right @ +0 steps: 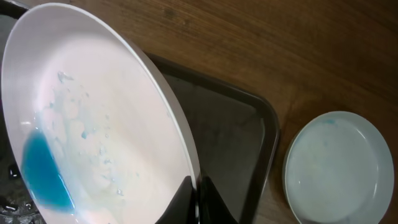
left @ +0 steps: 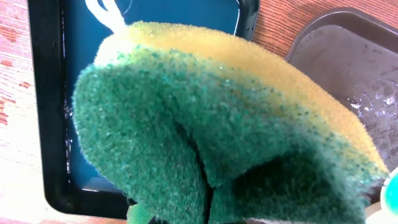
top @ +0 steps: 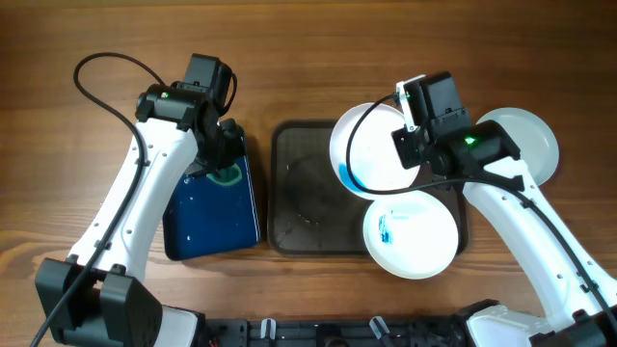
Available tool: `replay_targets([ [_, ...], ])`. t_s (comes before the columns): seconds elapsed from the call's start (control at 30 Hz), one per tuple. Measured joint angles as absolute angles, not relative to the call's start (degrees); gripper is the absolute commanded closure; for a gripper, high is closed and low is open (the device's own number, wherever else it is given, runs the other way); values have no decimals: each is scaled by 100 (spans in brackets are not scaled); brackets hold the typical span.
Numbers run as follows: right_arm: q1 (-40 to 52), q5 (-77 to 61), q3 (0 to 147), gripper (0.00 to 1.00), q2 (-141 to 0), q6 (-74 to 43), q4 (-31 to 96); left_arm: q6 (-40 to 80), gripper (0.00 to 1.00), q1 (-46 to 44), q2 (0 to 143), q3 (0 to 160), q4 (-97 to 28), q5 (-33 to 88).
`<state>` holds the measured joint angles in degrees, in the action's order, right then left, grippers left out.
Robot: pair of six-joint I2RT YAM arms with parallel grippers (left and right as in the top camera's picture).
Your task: Clean dirty plates on tray and stack at the side
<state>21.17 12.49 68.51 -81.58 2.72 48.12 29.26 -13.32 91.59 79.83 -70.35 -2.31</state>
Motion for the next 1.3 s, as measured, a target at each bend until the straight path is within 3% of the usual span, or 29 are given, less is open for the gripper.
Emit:
replay_targets([
  [0.4,2117,-858,6851,95,-8158,-928,4928,2926,96,-1094,9159,7999,-6635,-344],
  [0.7,2480,-1328,7026,96,-8663,-1092,4971,2773,96,517,9159,8517,-6742,-270],
  [1.03,3614,-1125,9301,95,-10197,-1039,5778,2578,96,1573,9159,8576,-6908,-137],
  [1.3,4506,-47,11146,96,-11340,-834,6453,2558,96,2443,9159,8576,-6901,-71],
])
